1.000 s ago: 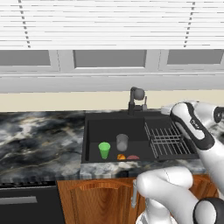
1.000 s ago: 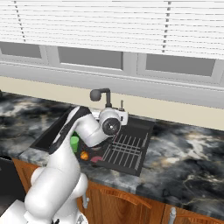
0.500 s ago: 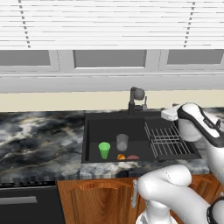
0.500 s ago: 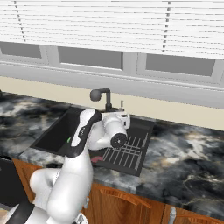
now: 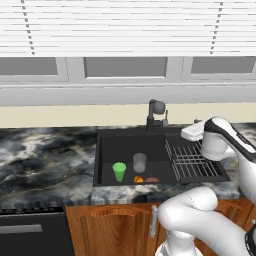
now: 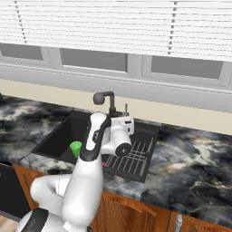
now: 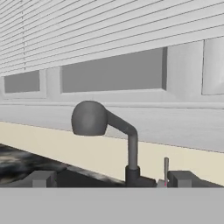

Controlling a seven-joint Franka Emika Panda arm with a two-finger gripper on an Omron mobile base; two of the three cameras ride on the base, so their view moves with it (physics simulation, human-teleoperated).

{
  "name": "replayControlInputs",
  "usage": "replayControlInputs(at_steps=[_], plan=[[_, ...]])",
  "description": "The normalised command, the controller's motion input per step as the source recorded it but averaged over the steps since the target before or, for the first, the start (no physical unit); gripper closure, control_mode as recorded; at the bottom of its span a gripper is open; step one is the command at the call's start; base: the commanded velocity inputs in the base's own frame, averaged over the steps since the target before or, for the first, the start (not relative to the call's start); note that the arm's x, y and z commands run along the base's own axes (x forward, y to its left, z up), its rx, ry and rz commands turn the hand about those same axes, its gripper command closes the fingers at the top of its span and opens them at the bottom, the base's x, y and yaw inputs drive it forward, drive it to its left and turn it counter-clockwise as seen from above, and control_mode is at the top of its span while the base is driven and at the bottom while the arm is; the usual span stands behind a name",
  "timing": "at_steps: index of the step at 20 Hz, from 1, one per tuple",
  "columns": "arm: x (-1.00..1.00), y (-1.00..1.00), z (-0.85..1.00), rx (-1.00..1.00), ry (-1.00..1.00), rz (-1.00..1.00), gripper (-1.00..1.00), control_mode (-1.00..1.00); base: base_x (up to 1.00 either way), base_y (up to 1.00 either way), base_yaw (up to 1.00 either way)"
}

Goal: Pick the cup and glass cup and place them in the sink. Then turn on the water.

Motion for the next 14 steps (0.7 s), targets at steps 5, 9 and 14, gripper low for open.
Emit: replayControlInputs(at_steps=[5,9,14], plan=[[0.30,0.00,0.00,0.00,0.02,0.00,-1.00,-1.00,0.00,0.00,0.00],[0.28,0.00,0.00,0.00,0.00,0.00,-1.00,-1.00,0.00,0.00,0.00],[0.36,0.00,-0.14,0.00,0.00,0.00,-1.00,-1.00,0.00,0.00,0.00]])
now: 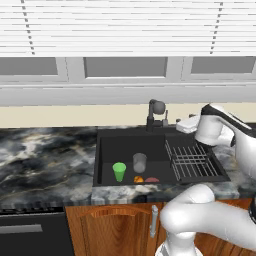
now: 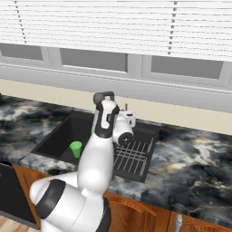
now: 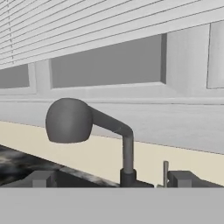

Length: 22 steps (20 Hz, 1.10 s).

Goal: Pick the cup and glass cup and place them in the sink. Then turn on the water.

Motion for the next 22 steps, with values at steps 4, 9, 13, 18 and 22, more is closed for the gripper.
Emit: replayControlInputs(at_steps=[4,9,13,18,22], plan=[[0.33,0.00,-0.15,0.00,0.00,0.00,-1.00,-1.00,0.00,0.00,0.00],[0.31,0.00,-0.16,0.00,0.00,0.00,-1.00,-1.00,0.00,0.00,0.00],[0.34,-0.01,-0.19,0.00,0.00,-0.01,-1.00,-1.00,0.00,0.00,0.00],[0.35,-0.15,-0.22,0.00,0.00,-0.03,-1.00,-1.00,0.00,0.00,0.00],[0.30,-0.31,-0.18,0.00,0.00,-0.02,-1.00,-1.00,0.00,0.00,0.00]])
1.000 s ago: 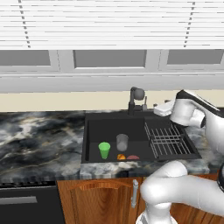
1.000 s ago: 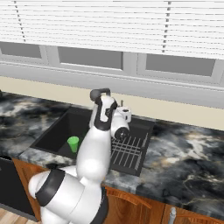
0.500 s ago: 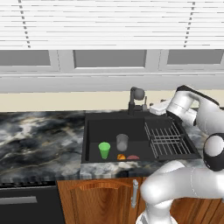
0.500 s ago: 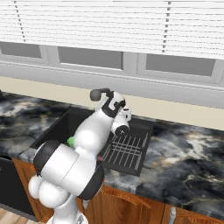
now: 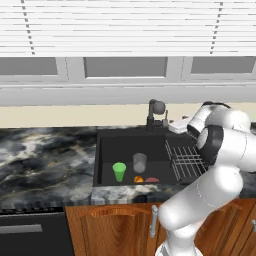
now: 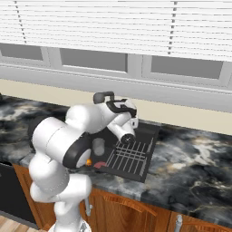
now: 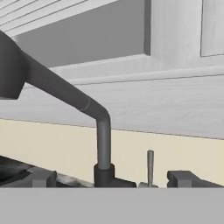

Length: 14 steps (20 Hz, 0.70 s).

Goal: Pick the cup and glass cup and place them in the sink. Then turn on the water.

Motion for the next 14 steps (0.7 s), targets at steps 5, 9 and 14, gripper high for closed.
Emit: replayControlInputs(at_steps=[5,9,14], plan=[[0.20,-0.17,0.00,0.00,0.00,0.00,-1.00,-1.00,0.00,0.00,0.00],[0.07,-0.07,0.00,0.00,0.00,0.00,-1.00,-1.00,0.00,0.00,0.00],[0.02,-0.02,0.00,0.00,0.00,0.00,-1.00,-1.00,0.00,0.00,0.00]])
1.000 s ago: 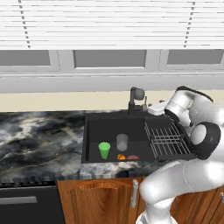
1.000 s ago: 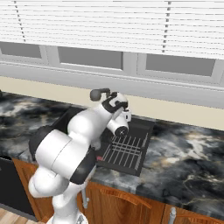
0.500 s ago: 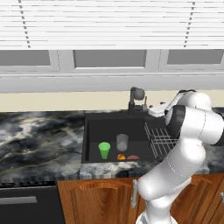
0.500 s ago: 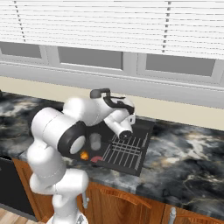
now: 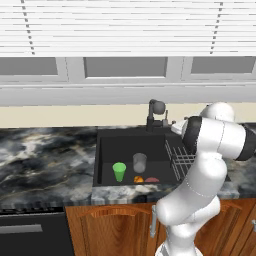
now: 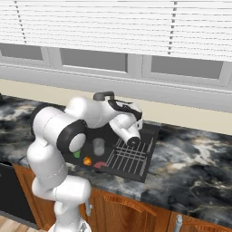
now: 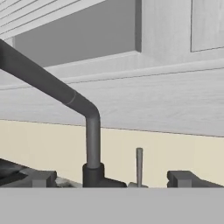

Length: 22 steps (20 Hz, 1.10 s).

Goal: Pick the cup and glass cup and place them in the sink. Then turn on the water.

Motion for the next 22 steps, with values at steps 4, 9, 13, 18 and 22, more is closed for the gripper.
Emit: replayControlInputs(at_steps=[4,9,13,18,22], plan=[[0.17,0.00,0.00,0.00,0.00,0.00,-1.00,-1.00,0.00,0.00,0.00],[0.30,0.14,0.00,0.00,0.00,0.00,-1.00,-1.00,0.00,0.00,0.00],[0.30,0.16,0.00,0.00,0.00,0.00,-1.00,-1.00,0.00,0.00,0.00],[0.40,0.05,-0.07,0.00,0.00,-0.01,-1.00,-1.00,0.00,0.00,0.00],[0.39,0.00,-0.13,0.00,0.00,-0.05,-1.00,-1.00,0.00,0.00,0.00]])
